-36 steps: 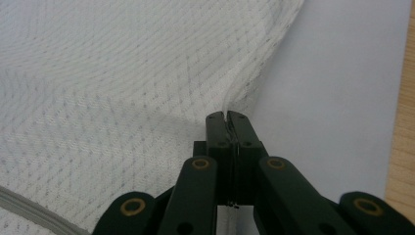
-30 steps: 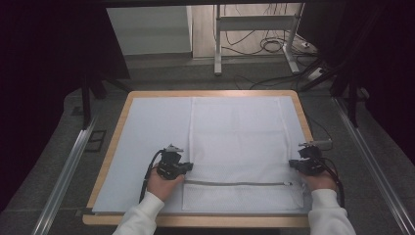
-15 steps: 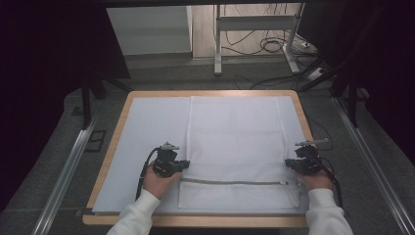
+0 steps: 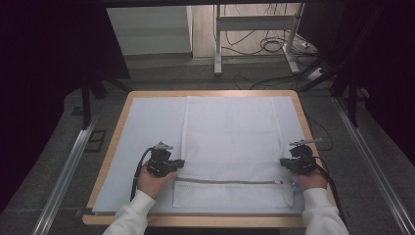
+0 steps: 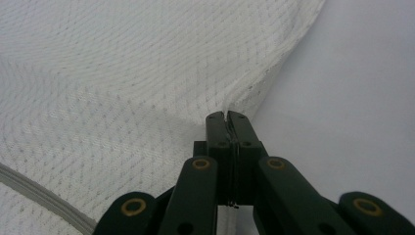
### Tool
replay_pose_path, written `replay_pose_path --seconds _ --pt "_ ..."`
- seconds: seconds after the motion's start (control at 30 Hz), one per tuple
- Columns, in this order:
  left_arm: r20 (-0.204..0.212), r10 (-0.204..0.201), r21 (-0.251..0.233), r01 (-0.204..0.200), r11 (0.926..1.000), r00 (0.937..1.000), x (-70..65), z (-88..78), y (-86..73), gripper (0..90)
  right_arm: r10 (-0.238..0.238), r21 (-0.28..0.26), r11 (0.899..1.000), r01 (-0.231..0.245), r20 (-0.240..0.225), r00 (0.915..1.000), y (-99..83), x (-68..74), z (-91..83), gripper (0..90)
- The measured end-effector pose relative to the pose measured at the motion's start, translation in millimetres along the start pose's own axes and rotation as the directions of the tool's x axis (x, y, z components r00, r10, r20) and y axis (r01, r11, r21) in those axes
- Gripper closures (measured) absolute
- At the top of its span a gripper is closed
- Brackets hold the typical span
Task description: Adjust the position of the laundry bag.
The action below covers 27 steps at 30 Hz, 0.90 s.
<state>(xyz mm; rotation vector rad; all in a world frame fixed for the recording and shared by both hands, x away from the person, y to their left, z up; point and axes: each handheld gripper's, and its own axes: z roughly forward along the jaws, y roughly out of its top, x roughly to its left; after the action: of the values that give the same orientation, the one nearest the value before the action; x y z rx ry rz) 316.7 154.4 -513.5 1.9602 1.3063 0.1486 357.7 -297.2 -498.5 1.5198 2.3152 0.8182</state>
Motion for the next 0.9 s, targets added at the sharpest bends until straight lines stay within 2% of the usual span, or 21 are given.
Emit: replay_pose_path --seconds 0.47,0.9 --pt "-0.012 -0.025 -0.001 0.025 0.9997 0.9996 14.5 -10.4 -7.0 89.0 -0.035 0.000 0.999 0.035 -0.006 0.9994 5.9 16.9 9.1 87.9" --pt "-0.025 -0.044 -0.008 0.044 0.9990 0.9987 26.0 -18.5 -12.4 88.9 -0.040 -0.009 0.999 0.040 -0.038 0.9985 8.5 25.9 13.6 88.0"
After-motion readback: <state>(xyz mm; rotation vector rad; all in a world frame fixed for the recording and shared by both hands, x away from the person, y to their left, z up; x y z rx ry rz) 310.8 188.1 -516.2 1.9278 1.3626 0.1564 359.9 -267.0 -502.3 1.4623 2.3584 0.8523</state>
